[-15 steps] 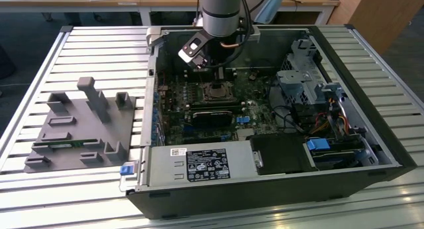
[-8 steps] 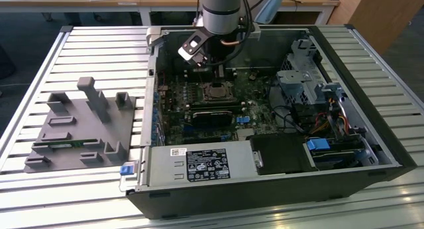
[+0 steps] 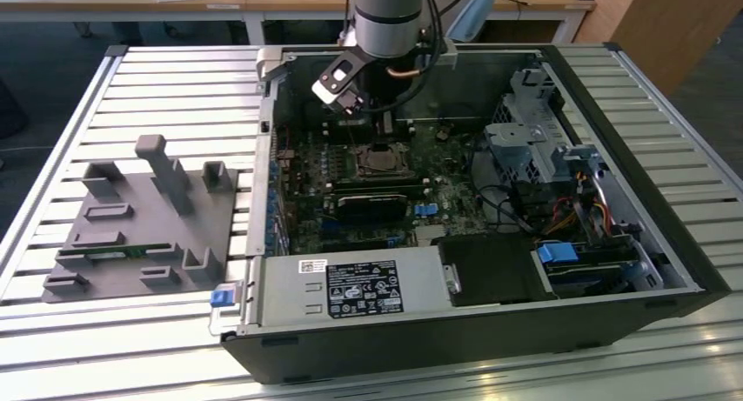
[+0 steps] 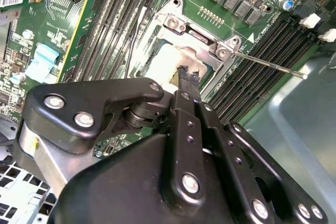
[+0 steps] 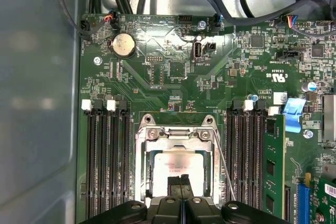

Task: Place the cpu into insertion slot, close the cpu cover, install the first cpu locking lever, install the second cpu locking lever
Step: 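Install the first cpu locking lever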

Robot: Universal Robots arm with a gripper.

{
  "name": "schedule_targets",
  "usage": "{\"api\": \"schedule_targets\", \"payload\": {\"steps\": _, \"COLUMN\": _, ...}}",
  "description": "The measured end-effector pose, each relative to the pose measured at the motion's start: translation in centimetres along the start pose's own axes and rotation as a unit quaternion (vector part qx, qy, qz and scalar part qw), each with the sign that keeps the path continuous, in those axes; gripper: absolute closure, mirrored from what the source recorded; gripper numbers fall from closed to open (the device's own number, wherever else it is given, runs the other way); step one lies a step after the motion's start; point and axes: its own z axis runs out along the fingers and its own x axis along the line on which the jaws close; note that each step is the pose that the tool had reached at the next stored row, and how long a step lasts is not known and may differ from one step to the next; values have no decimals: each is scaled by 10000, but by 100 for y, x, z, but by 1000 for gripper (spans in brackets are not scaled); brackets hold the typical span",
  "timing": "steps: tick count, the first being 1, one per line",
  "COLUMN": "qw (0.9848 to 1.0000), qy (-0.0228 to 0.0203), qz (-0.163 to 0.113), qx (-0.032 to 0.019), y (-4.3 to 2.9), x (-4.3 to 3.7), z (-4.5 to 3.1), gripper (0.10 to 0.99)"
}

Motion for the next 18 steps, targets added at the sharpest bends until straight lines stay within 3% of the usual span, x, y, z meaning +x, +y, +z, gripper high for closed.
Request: {"api": "schedule_targets", "payload": {"steps": 18, "qw": 10000, "qy": -1, "qz": 0, "qx": 1, "y": 2, "x": -1, "z": -48, "gripper": 980}}
